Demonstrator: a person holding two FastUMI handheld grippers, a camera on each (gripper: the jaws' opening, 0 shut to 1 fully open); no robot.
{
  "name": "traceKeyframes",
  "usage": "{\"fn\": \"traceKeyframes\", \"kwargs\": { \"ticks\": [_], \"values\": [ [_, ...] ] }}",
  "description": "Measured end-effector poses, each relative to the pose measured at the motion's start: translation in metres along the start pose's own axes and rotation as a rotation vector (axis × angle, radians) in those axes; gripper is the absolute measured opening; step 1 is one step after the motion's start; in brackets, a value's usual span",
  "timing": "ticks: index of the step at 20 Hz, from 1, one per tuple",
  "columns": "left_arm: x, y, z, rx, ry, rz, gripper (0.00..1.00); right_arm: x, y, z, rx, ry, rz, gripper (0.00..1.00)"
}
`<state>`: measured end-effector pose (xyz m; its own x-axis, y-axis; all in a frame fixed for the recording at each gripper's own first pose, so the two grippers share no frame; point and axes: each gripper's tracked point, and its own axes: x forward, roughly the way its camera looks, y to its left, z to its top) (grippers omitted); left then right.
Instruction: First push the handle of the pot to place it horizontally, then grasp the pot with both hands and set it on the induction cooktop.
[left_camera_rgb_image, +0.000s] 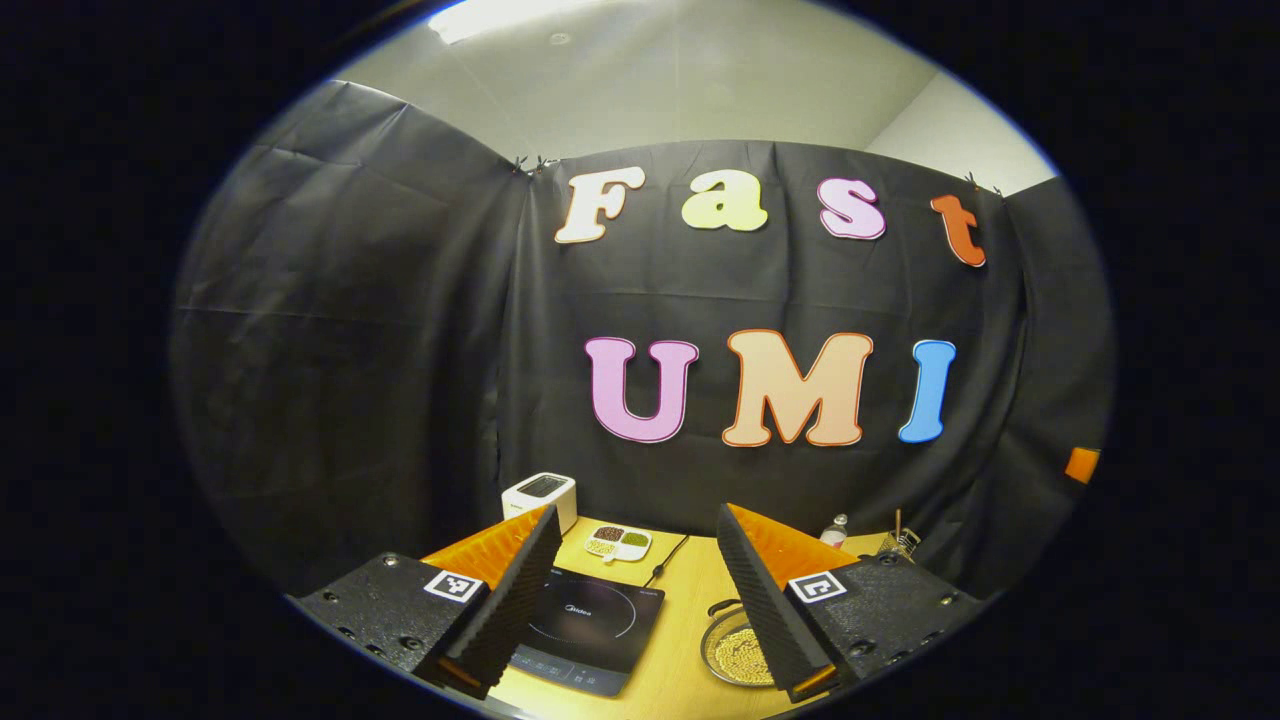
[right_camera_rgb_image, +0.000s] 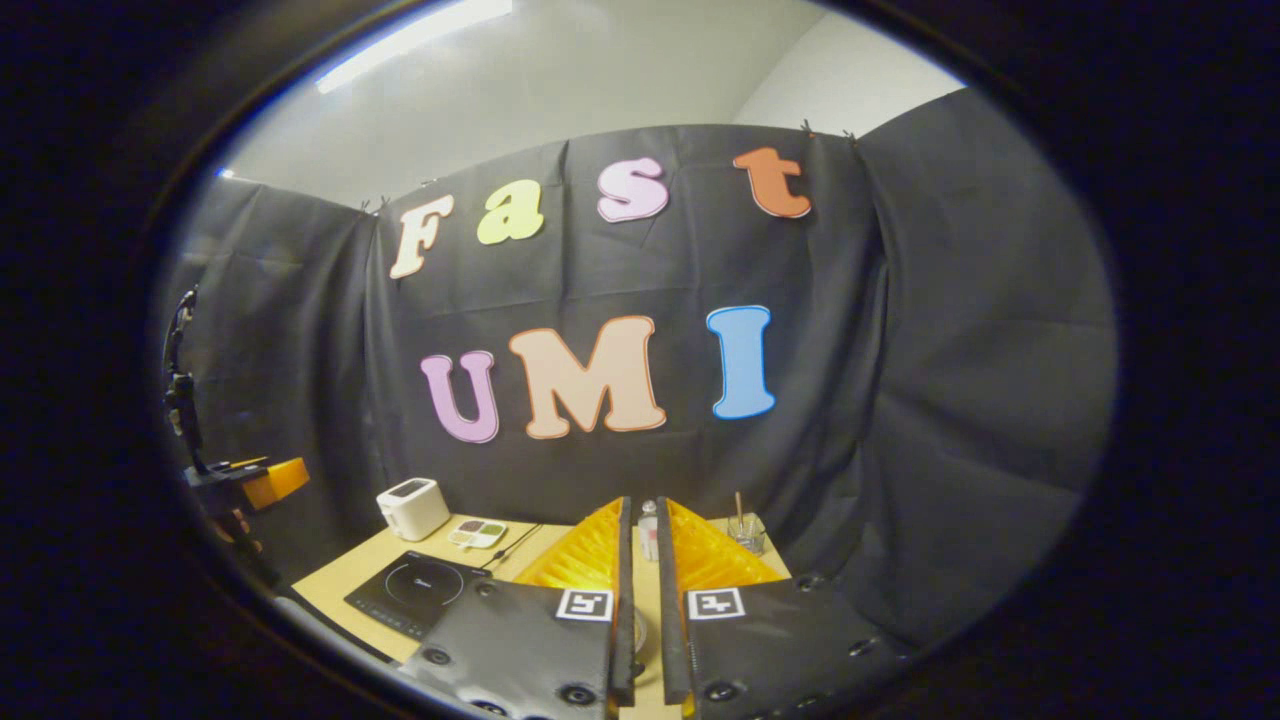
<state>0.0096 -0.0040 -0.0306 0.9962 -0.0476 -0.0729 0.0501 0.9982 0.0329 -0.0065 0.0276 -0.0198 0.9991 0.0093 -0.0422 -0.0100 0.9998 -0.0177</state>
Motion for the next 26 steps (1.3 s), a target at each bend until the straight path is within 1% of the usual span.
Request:
{"fn": "traceKeyframes", "kwargs": {
  "ticks": [4, 5, 8, 9, 10, 11, 14, 15, 16, 17, 18, 19, 20, 21, 23, 24, 26],
  "values": [
    [0.007, 0.003, -0.005, 0.009, 0.006, -0.019, 0.92, 0.001, 0.008, -0.017, 0.0, 0.04, -0.007, 0.13],
    [0.01, 0.005, -0.003, 0.008, 0.0, -0.021, 0.92, 0.003, 0.012, -0.021, 0.006, 0.049, -0.006, 0.05],
    [0.023, 0.013, -0.004, 0.015, 0.001, -0.027, 0.92, 0.008, 0.02, -0.04, 0.022, 0.086, -0.019, 0.05],
    [0.027, 0.018, -0.008, 0.03, 0.013, -0.024, 0.95, 0.011, 0.023, -0.048, 0.027, 0.106, -0.026, 0.05],
    [0.032, 0.022, -0.011, 0.048, 0.024, -0.023, 0.95, 0.013, 0.025, -0.055, 0.029, 0.129, -0.035, 0.05],
    [0.037, 0.025, -0.013, 0.064, 0.036, -0.023, 0.95, 0.016, 0.028, -0.063, 0.03, 0.156, -0.043, 0.2],
    [0.051, 0.029, -0.017, 0.08, 0.061, -0.041, 0.95, 0.026, 0.034, -0.09, 0.034, 0.24, -0.073, 0.05],
    [0.056, 0.029, -0.021, 0.074, 0.07, -0.051, 0.95, 0.028, 0.036, -0.1, 0.036, 0.27, -0.08, 0.05],
    [0.061, 0.029, -0.026, 0.069, 0.082, -0.063, 0.95, 0.029, 0.04, -0.111, 0.039, 0.301, -0.087, 0.12],
    [0.065, 0.03, -0.03, 0.064, 0.09, -0.073, 0.95, 0.031, 0.043, -0.122, 0.045, 0.332, -0.091, 0.12],
    [0.069, 0.031, -0.033, 0.059, 0.096, -0.08, 0.92, 0.031, 0.047, -0.134, 0.052, 0.364, -0.094, 0.12],
    [0.074, 0.032, -0.037, 0.054, 0.104, -0.086, 0.92, 0.031, 0.051, -0.146, 0.061, 0.399, -0.094, 0.2],
    [0.078, 0.033, -0.041, 0.05, 0.114, -0.092, 0.92, 0.03, 0.058, -0.158, 0.073, 0.432, -0.087, 0.13],
    [0.082, 0.034, -0.046, 0.045, 0.124, -0.097, 0.95, 0.029, 0.065, -0.168, 0.095, 0.461, -0.076, 0.12],
    [0.09, 0.038, -0.052, 0.028, 0.138, -0.101, 0.96, 0.027, 0.076, -0.192, 0.135, 0.526, -0.061, 0.11],
    [0.094, 0.039, -0.052, 0.019, 0.138, -0.103, 0.92, 0.023, 0.079, -0.204, 0.144, 0.564, -0.06, 0.11],
    [0.099, 0.043, -0.057, 0.01, 0.145, -0.108, 0.92, 0.018, 0.08, -0.231, 0.149, 0.641, -0.077, 0.11]
  ]
}}
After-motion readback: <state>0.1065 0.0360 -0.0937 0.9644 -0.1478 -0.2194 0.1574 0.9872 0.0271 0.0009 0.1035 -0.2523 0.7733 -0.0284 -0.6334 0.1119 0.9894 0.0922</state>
